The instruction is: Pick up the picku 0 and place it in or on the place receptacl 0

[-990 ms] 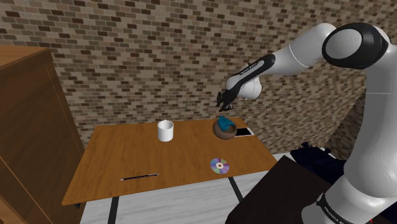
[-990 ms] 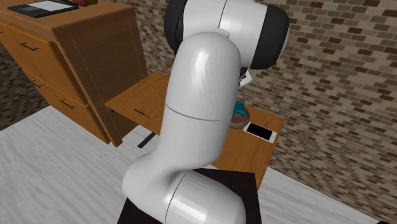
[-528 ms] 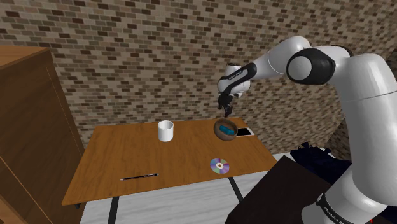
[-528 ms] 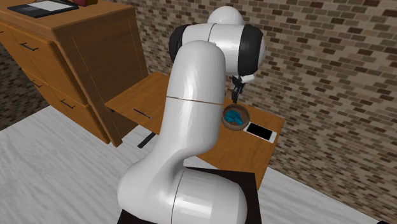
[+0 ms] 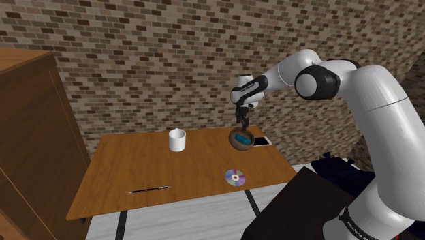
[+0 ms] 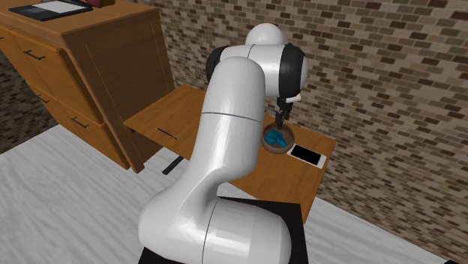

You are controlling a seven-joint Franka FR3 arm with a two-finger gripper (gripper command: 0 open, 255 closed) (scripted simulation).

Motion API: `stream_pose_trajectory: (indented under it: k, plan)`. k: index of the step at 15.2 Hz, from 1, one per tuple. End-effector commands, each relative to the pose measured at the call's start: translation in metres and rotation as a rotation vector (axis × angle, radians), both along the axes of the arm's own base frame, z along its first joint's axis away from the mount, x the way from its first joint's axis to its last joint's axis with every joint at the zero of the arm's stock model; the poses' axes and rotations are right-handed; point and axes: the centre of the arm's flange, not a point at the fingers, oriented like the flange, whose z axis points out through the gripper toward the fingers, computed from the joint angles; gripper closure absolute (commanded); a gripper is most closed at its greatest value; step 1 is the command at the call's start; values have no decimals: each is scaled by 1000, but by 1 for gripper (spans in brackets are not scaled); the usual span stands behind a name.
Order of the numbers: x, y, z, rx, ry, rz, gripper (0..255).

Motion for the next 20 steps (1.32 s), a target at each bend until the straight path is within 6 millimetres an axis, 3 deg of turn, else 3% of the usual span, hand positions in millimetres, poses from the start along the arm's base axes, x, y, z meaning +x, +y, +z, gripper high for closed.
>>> stream_pose_trajectory:
  k: [1,9,10,20]
  plan:
    - [-1,-1,-15,0,1,0,0]
    - [-1,-1,-15,0,1,0,0]
    - [-1,-1,-15,0,1,0,255]
    - [-1,-1,-10,0,1,0,255]
